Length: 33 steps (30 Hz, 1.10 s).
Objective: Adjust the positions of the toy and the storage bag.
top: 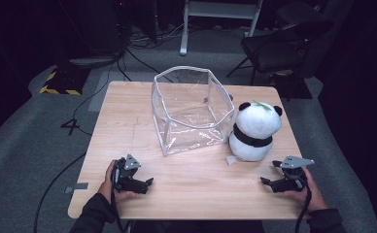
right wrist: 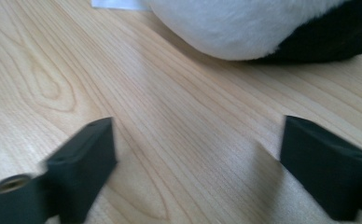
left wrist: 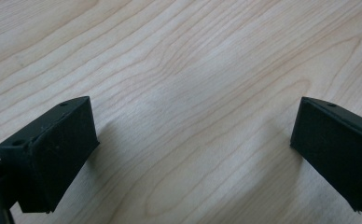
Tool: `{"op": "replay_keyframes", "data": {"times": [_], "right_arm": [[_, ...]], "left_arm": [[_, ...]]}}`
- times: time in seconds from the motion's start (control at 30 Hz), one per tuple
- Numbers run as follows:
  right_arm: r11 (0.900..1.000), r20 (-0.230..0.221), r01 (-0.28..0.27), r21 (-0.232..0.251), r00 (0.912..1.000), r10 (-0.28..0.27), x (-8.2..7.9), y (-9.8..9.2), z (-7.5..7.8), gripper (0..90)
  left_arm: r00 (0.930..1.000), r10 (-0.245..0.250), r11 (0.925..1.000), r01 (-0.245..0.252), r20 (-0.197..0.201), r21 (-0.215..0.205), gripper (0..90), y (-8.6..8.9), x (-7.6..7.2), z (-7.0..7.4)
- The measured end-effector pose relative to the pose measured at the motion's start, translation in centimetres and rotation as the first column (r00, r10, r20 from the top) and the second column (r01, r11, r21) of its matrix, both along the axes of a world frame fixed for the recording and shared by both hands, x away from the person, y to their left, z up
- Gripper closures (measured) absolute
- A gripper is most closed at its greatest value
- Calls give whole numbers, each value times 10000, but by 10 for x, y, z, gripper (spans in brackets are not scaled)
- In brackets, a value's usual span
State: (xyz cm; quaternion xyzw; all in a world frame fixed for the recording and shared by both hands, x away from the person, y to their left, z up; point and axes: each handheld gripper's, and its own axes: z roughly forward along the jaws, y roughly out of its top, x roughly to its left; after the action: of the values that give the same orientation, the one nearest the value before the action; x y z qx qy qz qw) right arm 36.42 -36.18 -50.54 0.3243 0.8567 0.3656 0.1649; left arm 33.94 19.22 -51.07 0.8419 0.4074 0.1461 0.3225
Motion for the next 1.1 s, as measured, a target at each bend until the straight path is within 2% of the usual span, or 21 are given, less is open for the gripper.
{"op": "replay_keyframes", "data": {"times": [0.07, 0.17, 0.37, 0.47, 0.5, 0.53, 0.7, 0.83, 0.87, 0.93, 0.97, 1.1], "right_arm": [[10000, -7, 38, 68, 10000, -38, 0, -1, 1, 146], [9998, 111, 168, 72, 9998, -168, 0, -3, 5, 161], [9993, 359, 267, 256, 9990, -277, 4, -6, 20, 158], [9982, 538, 259, 544, 9981, -289, 13, -5, 35, 158], [9982, 538, 259, 544, 9981, -289, 13, -5, 35, 158], [9984, 550, 253, 514, 9981, -281, 21, -3, 40, 159], [9983, 492, 337, 485, 9981, -361, 36, 0, 46, 158], [9964, 609, 345, 770, 9974, -392, 40, -3, 53, 158], [9943, 780, 213, 1042, 9965, -295, 39, -5, 60, 157], [9932, 845, 225, 1141, 9959, -323, 39, -6, 62, 156], [9902, 905, 236, 1379, 9952, -363, 42, -4, 67, 156], [9902, 891, 39, 1395, 9959, -165, 48, 3, 68, 157]], "left_arm": [[10000, 24, 10000, -24, -29, -45, 5, -5, 2, 0], [9999, -113, 9999, 113, -35, -24, 4, -13, 8, 0], [10000, 14, 10000, -14, -53, -23, 5, -22, 18, 1], [9998, 174, 9998, -174, -40, -5, 5, -29, 26, 1], [9998, 174, 9998, -174, -40, -5, 5, -29, 26, 1], [9997, 223, 9997, -223, -66, -23, 5, -31, 30, 1], [9997, 227, 9997, -227, -19, -17, 5, -34, 34, 1], [9997, 256, 9997, -256, -52, -23, 5, -35, 37, 1], [9996, 283, 9996, -283, -47, -8, 5, -36, 37, 1], [9996, 289, 9996, -289, -42, -30, 5, -37, 39, 1], [9997, 257, 9997, -257, -49, -19, 5, -37, 40, 1], [10000, 26, 10000, -26, -42, -4, 5, -38, 41, 1]]}}
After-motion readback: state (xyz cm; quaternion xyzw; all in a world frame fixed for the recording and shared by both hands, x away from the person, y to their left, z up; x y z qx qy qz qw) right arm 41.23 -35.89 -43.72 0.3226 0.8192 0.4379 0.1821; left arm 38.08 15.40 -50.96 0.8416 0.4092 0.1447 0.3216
